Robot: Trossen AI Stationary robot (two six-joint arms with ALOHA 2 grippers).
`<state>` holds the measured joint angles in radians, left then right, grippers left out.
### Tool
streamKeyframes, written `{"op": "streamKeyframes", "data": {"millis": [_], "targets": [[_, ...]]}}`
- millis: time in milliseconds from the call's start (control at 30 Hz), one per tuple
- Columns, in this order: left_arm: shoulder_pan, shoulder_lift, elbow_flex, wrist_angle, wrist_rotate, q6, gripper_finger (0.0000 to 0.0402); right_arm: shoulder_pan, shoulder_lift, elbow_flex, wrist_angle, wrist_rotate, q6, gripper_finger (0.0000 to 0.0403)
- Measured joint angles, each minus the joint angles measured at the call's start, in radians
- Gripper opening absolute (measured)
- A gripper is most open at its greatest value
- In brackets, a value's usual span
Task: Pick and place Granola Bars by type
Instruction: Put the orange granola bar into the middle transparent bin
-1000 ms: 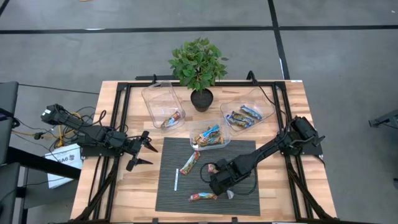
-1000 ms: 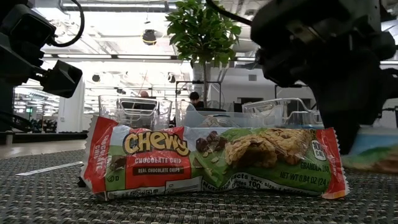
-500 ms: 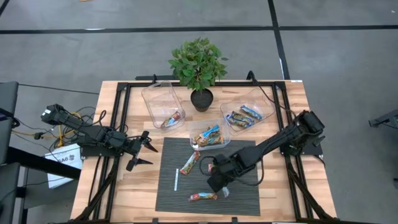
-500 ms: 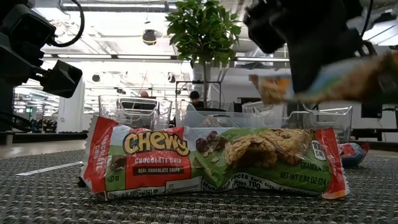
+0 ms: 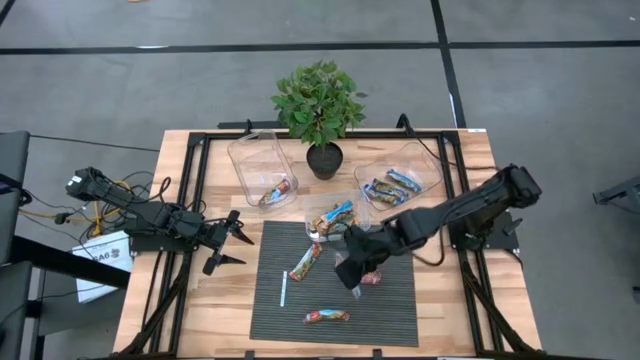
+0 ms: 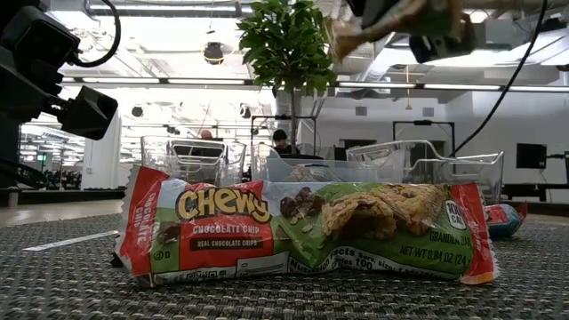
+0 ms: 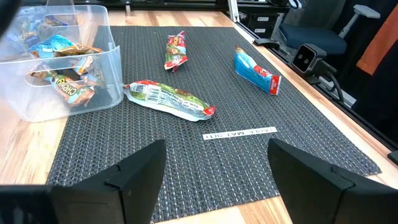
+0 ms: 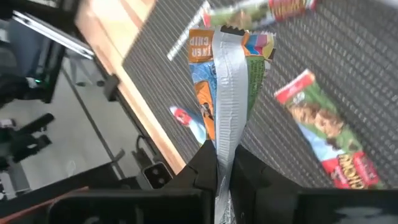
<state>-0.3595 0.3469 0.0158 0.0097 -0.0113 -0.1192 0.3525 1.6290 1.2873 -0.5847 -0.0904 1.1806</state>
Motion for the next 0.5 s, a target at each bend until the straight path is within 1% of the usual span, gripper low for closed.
{"op": "streamKeyframes", "data": {"millis": [500], "targets": [[0.0,0.0,0.0,0.0,0.0,0.0,0.0274,-0.12,-0.176,0.0,-0.005,0.011,-0.185,0.0011]]}}
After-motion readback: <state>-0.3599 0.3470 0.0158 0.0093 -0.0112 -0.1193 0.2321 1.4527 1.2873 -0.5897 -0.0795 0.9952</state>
